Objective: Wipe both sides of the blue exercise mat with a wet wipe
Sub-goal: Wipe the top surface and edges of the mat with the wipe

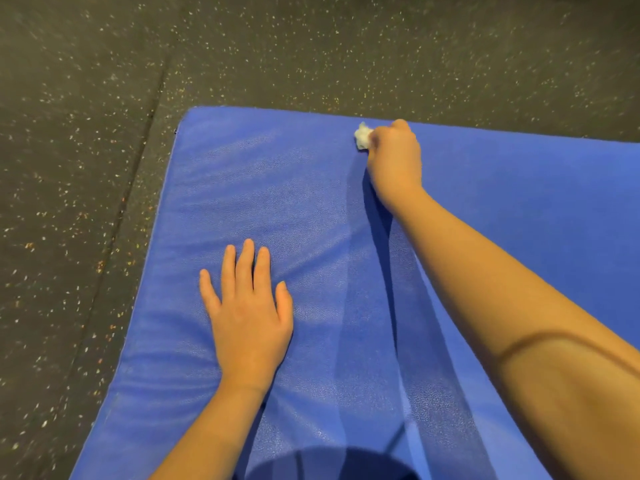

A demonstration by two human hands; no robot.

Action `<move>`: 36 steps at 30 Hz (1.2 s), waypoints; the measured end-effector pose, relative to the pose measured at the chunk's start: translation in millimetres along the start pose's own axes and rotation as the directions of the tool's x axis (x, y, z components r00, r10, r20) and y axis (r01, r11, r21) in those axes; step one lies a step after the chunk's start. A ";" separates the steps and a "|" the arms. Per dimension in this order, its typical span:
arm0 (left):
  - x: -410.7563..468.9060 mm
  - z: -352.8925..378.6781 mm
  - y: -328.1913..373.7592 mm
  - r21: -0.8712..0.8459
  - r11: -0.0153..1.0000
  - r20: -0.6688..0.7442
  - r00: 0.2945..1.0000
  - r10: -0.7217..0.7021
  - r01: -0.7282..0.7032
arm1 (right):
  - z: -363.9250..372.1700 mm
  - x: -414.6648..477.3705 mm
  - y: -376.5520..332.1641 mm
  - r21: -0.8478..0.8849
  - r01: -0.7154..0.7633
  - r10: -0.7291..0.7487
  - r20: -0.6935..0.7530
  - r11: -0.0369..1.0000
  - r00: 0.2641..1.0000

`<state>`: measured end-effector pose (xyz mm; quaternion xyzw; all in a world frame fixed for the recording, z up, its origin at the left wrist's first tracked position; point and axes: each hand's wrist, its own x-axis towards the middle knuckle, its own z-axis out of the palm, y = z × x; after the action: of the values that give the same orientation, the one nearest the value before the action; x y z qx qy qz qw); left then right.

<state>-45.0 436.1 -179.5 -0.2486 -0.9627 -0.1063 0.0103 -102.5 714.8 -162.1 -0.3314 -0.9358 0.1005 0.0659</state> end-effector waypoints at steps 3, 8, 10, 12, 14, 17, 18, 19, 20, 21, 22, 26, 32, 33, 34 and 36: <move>-0.3 0.0 -0.3 0.003 1.000 0.003 1.000 0.000 0.000 | 4.2 8.9 -19.1 0.056 -0.058 0.057 0.014 0.997 0.998; -0.1 -0.1 0.8 0.011 1.000 0.004 1.000 0.001 -0.001 | 14.2 6.0 -40.9 0.141 0.397 -0.413 0.111 0.907 0.904; 1.0 0.5 1.1 0.012 1.000 0.008 1.000 0.000 -0.001 | 10.1 19.2 -38.8 0.097 0.233 -0.242 0.095 0.968 0.966; 1.4 0.9 0.6 0.014 1.000 0.009 1.000 -0.001 0.000 | 7.4 31.7 -41.1 0.032 -0.016 0.014 0.045 0.999 0.999; 1.1 0.8 -0.8 0.023 1.000 0.006 1.000 0.001 -0.001 | 10.3 33.5 -59.8 0.122 -0.008 0.000 0.067 0.993 0.998; 0.7 0.6 -1.2 0.031 0.999 0.009 1.000 0.007 -0.007 | 20.9 13.8 -90.8 0.204 0.414 -0.451 0.198 0.887 0.870; 1.1 0.6 -0.8 0.030 1.000 0.009 1.000 0.008 -0.009 | 23.0 13.7 -90.0 0.170 0.494 -0.522 0.236 0.853 0.820; 1.4 0.5 -0.3 0.027 1.000 0.010 1.000 0.009 -0.009 | 24.3 18.6 -86.2 0.140 0.530 -0.548 0.221 0.836 0.807; 1.7 0.3 -0.3 0.022 1.000 0.008 1.000 0.009 -0.009 | 25.3 26.2 -81.5 0.140 0.490 -0.509 0.182 0.860 0.841; 2.4 0.4 -0.3 0.019 1.000 0.004 1.000 0.010 -0.010 | 26.6 33.8 -77.1 0.137 0.386 -0.403 0.137 0.912 0.905; 2.7 0.8 -0.7 0.020 1.000 0.002 1.000 0.011 -0.011 | 27.8 37.8 -71.4 0.150 0.255 -0.272 0.101 0.955 0.957; 2.1 1.0 -1.2 0.024 1.000 0.003 1.000 0.014 -0.014 | 30.2 7.5 -82.8 0.210 0.388 -0.406 0.054 0.898 0.912; 3.5 0.5 -1.2 0.020 1.000 0.000 1.000 0.013 -0.013 | 19.2 2.5 -47.4 0.080 0.412 -0.407 -0.070 0.908 0.911; 3.1 0.4 -1.0 0.018 1.000 0.001 1.000 0.013 -0.013 | 20.1 1.9 -47.2 0.102 0.277 -0.266 -0.112 0.955 0.958; 3.0 0.6 -0.8 0.017 1.000 0.000 1.000 0.011 -0.011 | 23.9 -4.1 -51.1 0.157 0.185 -0.165 -0.130 0.970 0.978; 2.8 0.9 -1.2 0.018 1.000 -0.003 1.000 0.007 -0.007 | 25.0 -30.8 -63.7 0.286 0.238 -0.219 -0.099 0.928 0.971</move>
<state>-48.0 436.6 -180.4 -0.2517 -0.9627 -0.0980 0.0145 -122.1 643.2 -173.3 -0.2097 -0.9397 0.2203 0.1564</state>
